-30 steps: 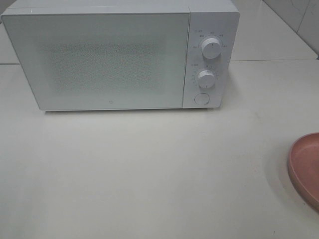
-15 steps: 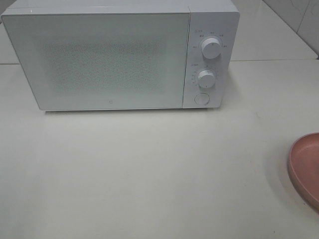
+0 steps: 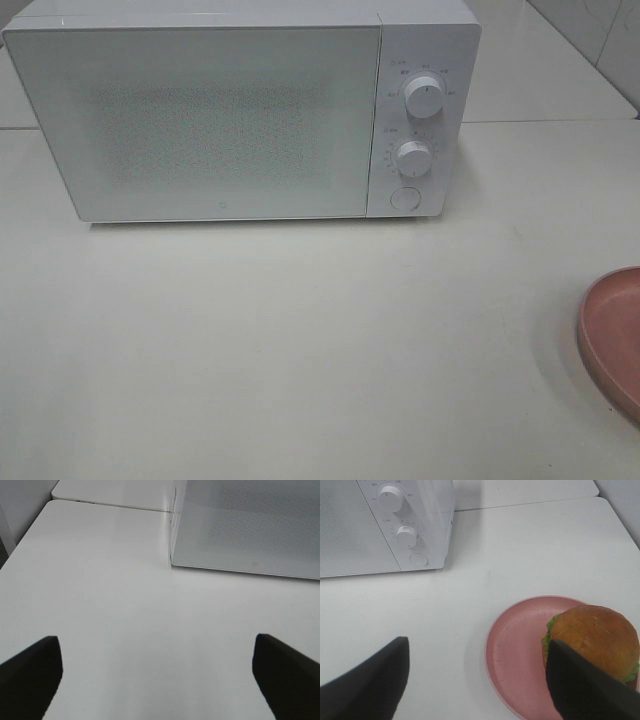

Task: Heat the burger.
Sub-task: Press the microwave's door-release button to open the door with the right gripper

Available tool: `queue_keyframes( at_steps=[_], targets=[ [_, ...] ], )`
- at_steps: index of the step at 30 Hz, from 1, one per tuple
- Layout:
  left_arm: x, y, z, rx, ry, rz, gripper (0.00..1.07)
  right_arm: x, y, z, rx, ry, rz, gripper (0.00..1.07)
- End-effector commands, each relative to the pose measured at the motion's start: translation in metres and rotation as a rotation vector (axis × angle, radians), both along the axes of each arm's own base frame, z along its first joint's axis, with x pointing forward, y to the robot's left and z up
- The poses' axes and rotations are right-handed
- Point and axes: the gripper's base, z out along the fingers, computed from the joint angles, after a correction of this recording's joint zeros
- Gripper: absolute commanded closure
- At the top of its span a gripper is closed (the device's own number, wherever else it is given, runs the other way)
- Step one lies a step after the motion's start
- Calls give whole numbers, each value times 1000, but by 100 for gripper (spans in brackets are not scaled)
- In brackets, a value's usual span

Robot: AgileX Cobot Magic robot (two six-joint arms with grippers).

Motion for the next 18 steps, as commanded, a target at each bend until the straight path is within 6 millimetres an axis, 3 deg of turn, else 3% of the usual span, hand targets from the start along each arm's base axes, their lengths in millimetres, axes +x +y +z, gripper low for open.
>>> queue_keyframes(
  at_steps=[1, 18],
  targets=[
    [-2, 0, 0, 0, -26, -3, 9, 12, 1, 6, 1, -12, -7, 37],
    [-2, 0, 0, 0, -26, -3, 9, 68, 6, 6, -11, 53, 2, 37]
  ],
)
